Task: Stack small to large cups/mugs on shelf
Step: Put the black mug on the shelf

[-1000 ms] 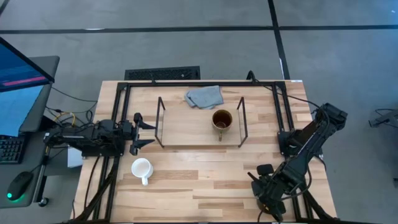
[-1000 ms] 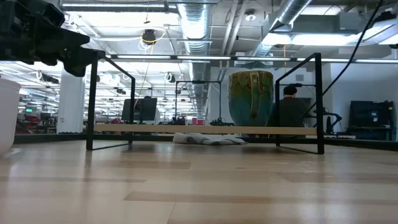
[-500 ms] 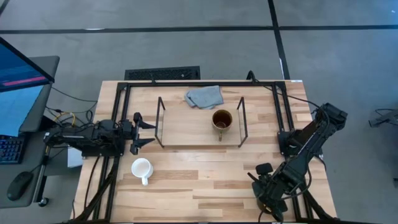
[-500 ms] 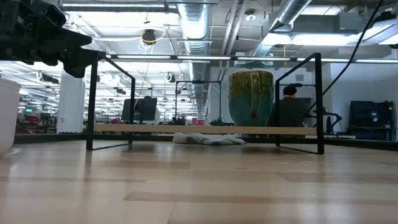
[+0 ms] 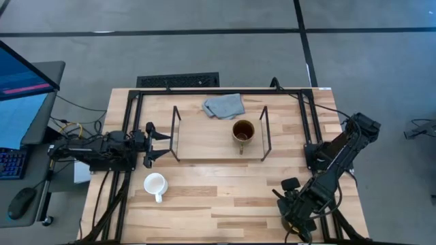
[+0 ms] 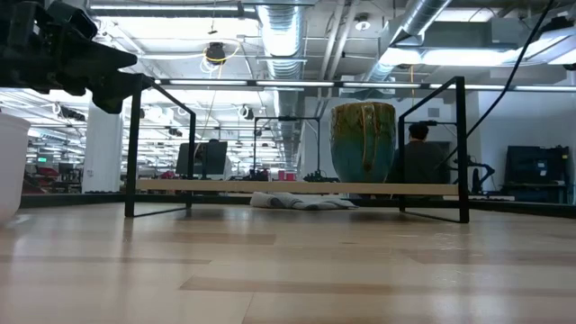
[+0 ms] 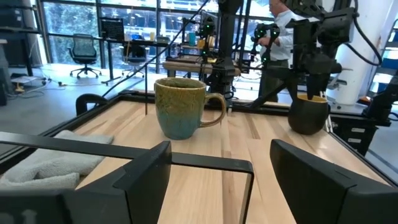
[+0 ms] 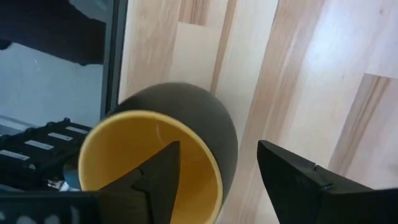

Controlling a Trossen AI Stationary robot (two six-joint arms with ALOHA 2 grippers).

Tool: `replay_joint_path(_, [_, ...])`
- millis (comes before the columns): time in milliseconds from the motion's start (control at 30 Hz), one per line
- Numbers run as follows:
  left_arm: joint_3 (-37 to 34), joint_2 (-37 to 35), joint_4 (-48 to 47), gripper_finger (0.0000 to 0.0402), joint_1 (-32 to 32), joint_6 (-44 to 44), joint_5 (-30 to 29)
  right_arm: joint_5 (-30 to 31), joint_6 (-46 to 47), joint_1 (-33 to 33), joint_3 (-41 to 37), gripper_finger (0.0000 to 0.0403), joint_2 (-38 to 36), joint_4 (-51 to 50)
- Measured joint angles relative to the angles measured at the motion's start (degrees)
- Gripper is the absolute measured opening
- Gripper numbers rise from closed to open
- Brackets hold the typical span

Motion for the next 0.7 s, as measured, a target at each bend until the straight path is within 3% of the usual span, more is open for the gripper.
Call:
replay_joint_path(467, [0.0,-0.02,0.04,0.0266,0.0,-0.46,0.0,-5.72,3.05,4.44,-0.07,0.0232,7.78,-3.64])
replay_joint_path(700, [0.0,-0.02,0.04,0.0266,0.0,-0.11,0.0,-8.65,5.02,4.37,-0.04,0.021,9.37,-3.07])
